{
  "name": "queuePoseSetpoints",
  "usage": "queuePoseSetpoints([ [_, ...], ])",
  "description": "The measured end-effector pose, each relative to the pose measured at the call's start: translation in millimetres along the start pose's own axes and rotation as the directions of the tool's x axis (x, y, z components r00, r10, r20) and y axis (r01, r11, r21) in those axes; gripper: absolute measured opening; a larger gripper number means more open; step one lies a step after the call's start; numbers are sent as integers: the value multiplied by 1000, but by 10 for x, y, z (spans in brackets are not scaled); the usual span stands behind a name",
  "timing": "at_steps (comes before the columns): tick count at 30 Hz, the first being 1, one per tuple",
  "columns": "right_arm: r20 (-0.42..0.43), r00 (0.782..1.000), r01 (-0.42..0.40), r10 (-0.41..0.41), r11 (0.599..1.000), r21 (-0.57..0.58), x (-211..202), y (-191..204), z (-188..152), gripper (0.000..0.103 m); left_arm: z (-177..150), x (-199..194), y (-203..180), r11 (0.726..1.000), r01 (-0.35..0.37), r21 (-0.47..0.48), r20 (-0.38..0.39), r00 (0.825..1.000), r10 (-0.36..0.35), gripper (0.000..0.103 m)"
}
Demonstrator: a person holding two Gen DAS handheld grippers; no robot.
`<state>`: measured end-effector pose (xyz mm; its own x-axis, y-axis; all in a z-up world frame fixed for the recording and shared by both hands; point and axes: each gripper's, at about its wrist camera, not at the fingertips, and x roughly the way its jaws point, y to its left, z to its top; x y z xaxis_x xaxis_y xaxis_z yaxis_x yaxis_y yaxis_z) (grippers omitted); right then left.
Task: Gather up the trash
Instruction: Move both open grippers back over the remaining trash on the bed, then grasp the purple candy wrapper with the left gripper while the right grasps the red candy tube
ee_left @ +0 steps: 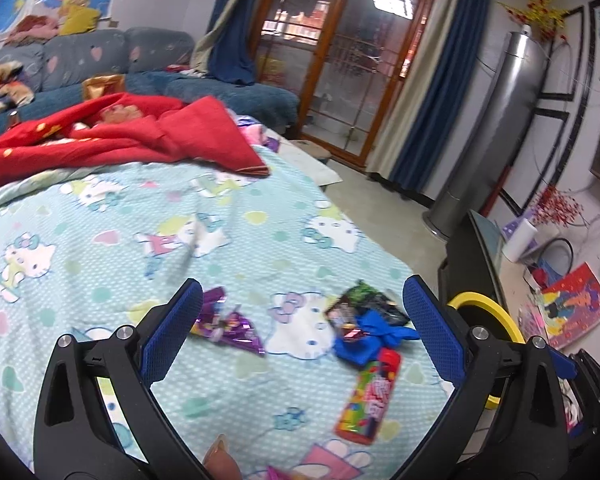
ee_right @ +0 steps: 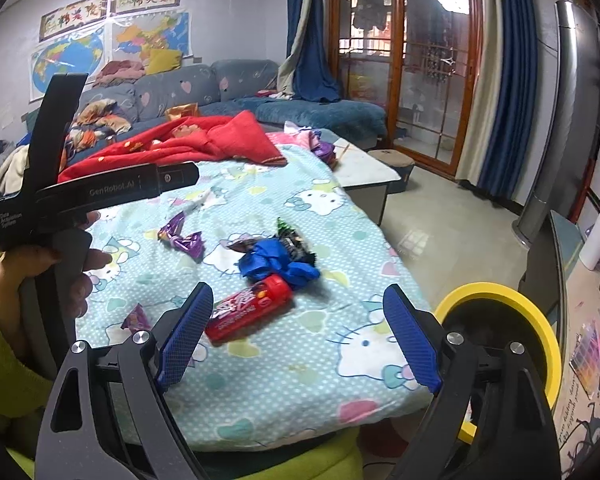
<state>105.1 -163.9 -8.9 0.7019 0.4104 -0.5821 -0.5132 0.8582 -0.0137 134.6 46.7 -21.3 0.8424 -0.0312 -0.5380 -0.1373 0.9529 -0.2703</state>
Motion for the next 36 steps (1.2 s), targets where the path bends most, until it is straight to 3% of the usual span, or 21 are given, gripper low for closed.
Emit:
queuePoseSetpoints([
  [15,-103,994,-42,47,998,52,517,230,71,84,4,95,717,988,-98,-116,-38,995,94,92],
  [25,-173,983,-42,63,992,122,877,240,55,84,-168,375,819,988,-61,-145,-126,991,42,92],
  [31,-221,971,-53,97,979,196,1075,193,-2,83,-223,553,782,986,-30,-165,-159,987,3,83],
  [36,-252,959,-70,128,972,226,1179,201,-71,73,-268,686,812,982,-42,-185,-190,982,6,73],
])
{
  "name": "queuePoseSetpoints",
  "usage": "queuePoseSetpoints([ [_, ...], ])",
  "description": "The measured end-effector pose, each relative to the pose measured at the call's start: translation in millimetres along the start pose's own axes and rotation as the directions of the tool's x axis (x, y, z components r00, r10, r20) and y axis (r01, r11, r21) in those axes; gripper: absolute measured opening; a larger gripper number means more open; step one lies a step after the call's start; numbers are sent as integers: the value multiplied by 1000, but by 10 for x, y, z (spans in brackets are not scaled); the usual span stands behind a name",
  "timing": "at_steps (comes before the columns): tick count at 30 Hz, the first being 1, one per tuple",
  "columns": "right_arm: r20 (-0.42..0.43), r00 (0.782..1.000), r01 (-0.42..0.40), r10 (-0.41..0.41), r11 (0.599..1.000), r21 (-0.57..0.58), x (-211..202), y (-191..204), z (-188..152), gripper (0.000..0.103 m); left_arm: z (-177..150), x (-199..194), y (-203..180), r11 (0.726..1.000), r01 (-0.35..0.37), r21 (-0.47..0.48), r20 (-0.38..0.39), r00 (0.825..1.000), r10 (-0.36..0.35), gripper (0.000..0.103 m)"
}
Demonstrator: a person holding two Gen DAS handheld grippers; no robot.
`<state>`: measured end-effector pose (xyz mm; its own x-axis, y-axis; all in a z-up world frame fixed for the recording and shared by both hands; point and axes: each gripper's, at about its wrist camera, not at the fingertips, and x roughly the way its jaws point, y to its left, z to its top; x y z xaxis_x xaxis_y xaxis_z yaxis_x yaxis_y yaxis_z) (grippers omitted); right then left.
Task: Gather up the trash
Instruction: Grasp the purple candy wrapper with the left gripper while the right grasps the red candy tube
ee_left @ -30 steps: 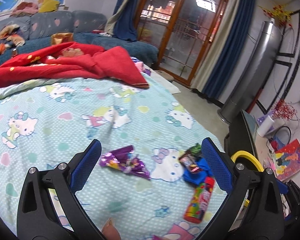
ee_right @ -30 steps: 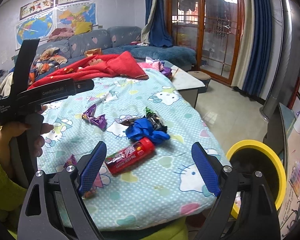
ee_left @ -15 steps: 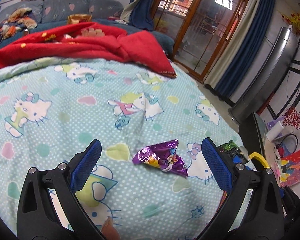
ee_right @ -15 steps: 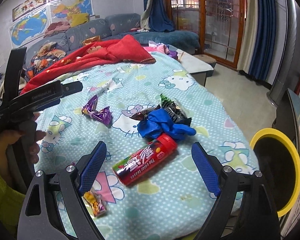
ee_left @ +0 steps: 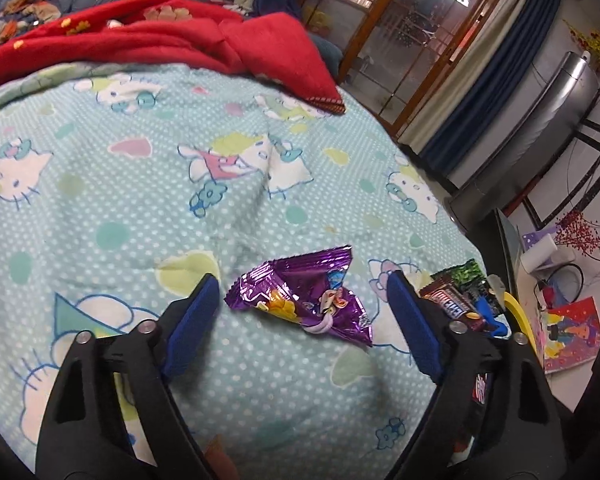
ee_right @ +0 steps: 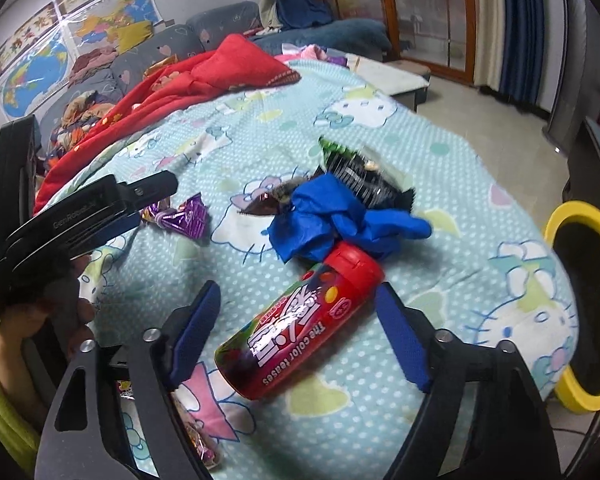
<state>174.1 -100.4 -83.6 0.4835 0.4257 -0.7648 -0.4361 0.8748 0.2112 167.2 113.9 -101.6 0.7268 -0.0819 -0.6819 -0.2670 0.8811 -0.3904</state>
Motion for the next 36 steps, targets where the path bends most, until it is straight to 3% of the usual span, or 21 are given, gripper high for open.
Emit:
queuePoseSetpoints([
  [3,-16,1000,-11,11,1000,10,40,-23,-46,65,-19,61,17,1000,-13,-5,-18,1000,13,68],
  [6,-6,1000,-21,21,1000,0,19,-27,-71,64,-28,82,12,1000,-29,4,-18,999,29,62],
  [8,-7,999,-32,32,999,5,1,-42,-82,62,-32,87,32,999,-40,-3,-15,999,40,51],
  [14,-22,998,-62,62,998,0,-75,-74,-125,57,-28,54,104,999,-34,-22,-13,999,34,41],
  [25,-35,995,-94,93,995,-39,-222,-62,-165,40,-55,-140,25,1000,19,20,16,1000,-19,34],
  [36,41,995,-92,94,994,-64,-506,-133,-72,37,-53,-424,-338,990,57,127,74,995,-67,30],
])
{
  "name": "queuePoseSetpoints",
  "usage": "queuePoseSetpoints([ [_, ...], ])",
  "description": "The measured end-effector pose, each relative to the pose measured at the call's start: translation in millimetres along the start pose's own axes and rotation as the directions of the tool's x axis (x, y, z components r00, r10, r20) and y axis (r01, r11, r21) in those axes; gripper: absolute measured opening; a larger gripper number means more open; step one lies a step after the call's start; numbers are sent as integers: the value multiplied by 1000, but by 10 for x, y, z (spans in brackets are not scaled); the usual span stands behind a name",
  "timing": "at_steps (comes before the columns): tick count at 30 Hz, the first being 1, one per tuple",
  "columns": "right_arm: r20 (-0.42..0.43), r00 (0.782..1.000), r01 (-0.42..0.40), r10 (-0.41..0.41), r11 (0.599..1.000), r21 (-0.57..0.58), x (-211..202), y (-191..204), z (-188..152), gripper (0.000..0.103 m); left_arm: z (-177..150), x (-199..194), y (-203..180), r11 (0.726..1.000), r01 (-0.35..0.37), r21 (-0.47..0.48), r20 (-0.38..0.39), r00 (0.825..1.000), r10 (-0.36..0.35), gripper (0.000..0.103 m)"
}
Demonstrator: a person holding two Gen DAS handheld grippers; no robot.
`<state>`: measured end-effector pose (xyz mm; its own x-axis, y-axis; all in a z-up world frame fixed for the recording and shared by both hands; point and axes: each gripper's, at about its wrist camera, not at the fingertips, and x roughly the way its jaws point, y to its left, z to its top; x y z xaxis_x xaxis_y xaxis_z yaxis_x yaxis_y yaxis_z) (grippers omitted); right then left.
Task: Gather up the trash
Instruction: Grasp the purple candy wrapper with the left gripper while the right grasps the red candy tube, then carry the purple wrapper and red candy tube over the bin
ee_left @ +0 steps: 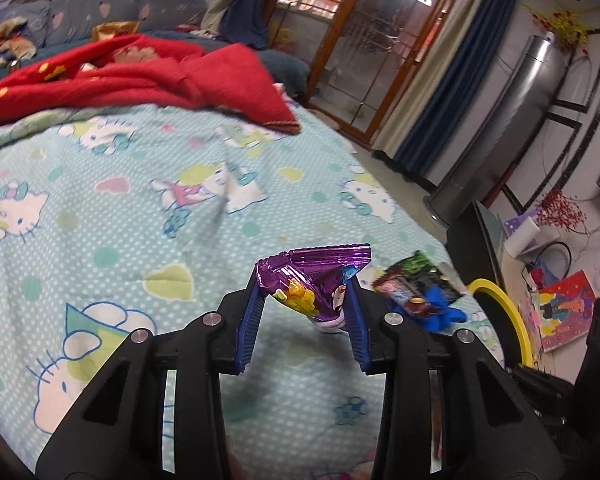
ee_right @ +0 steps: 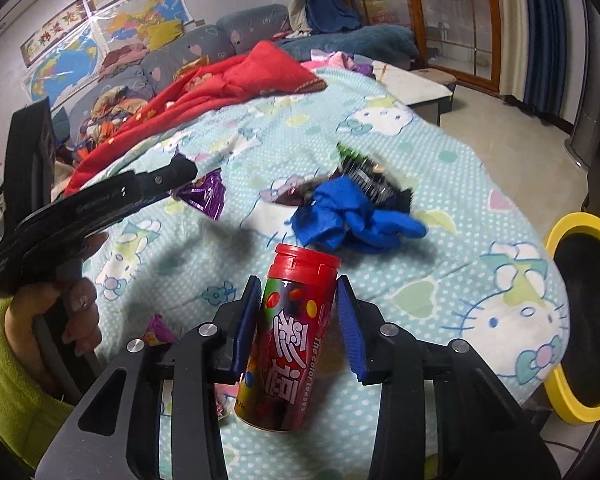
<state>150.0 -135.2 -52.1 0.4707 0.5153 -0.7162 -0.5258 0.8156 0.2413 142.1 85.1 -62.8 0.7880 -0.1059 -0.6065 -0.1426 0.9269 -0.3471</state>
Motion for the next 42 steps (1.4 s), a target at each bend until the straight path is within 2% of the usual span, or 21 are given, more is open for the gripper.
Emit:
queuePoseSetpoints([
  [9,84,996,25,-27,999,27,-259,-176,157,36,20,-149,-368,995,43,88,31,998,-46,30],
  [20,165,984,62,-74,995,77,-538,-462,289,36,-14,-237,-727,982,90,164,31,995,-96,30],
  [42,260,944,156,-205,968,199,-985,-1109,304,35,-171,-222,-1561,923,201,327,-11,978,-209,30],
])
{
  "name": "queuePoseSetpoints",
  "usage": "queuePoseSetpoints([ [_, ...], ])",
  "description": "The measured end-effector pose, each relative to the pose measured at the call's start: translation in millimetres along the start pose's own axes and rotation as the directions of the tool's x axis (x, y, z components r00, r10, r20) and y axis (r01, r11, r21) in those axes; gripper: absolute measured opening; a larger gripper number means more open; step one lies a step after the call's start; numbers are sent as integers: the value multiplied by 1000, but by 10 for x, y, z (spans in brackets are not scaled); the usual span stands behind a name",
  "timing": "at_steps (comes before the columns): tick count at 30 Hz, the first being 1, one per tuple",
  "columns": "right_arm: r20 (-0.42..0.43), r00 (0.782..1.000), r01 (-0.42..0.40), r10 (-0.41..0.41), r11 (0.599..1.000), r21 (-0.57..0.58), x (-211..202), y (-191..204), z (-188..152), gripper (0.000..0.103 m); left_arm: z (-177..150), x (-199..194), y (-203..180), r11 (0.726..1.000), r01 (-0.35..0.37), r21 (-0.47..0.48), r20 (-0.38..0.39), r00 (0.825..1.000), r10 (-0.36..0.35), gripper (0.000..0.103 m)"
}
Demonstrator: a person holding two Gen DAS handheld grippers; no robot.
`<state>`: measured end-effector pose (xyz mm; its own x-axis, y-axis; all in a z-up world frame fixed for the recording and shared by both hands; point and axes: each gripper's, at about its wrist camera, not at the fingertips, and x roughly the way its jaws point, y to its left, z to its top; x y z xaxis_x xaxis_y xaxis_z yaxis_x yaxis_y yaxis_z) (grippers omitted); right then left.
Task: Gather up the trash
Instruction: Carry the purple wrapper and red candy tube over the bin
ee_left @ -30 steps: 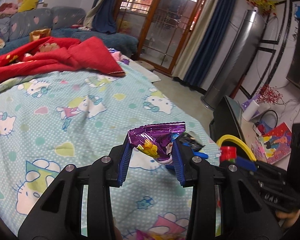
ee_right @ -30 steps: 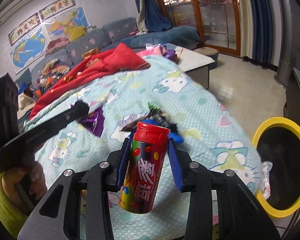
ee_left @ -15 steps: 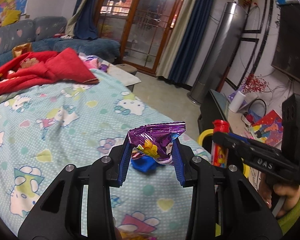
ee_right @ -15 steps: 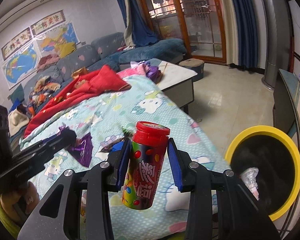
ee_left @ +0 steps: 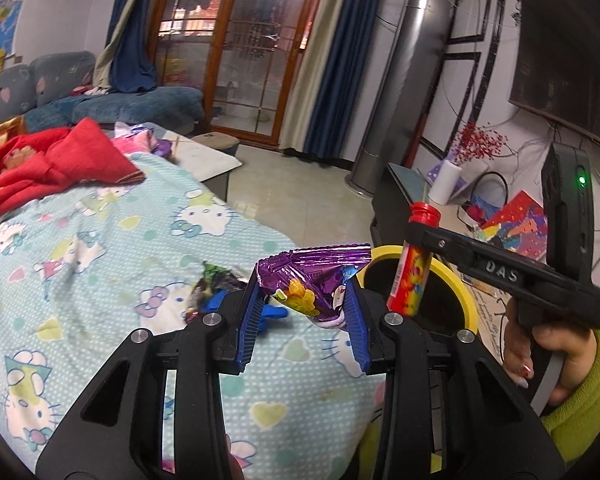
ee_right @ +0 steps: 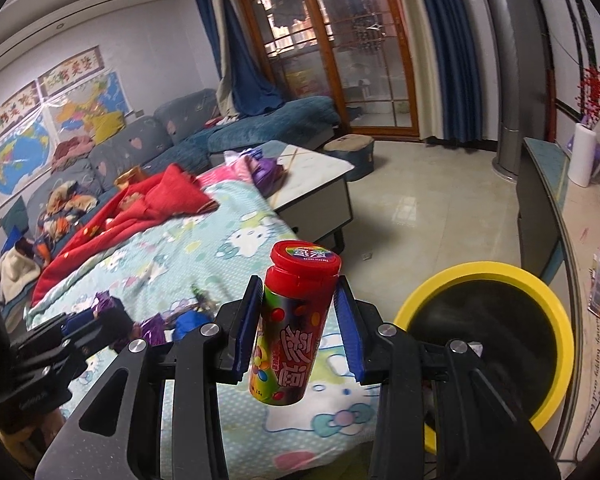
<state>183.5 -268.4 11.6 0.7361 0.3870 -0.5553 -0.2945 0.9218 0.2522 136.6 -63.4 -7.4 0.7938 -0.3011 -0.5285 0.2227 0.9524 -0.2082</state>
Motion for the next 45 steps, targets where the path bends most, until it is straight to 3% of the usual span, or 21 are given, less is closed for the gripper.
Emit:
queuePoseSetpoints([
  [22,36,985,159,-167,973,166,-151,-951,-2,35,-79,496,-825,979,125,161,-83,990,-112,31],
  [30,20,968,241,-251,944,224,-184,-1371,-98,35,-117,712,-1068,967,161,199,-112,984,-141,31],
  [45,-50,942,330,-331,894,301,-84,-1950,-348,35,-209,1232,-1508,939,235,251,-185,964,-192,32],
])
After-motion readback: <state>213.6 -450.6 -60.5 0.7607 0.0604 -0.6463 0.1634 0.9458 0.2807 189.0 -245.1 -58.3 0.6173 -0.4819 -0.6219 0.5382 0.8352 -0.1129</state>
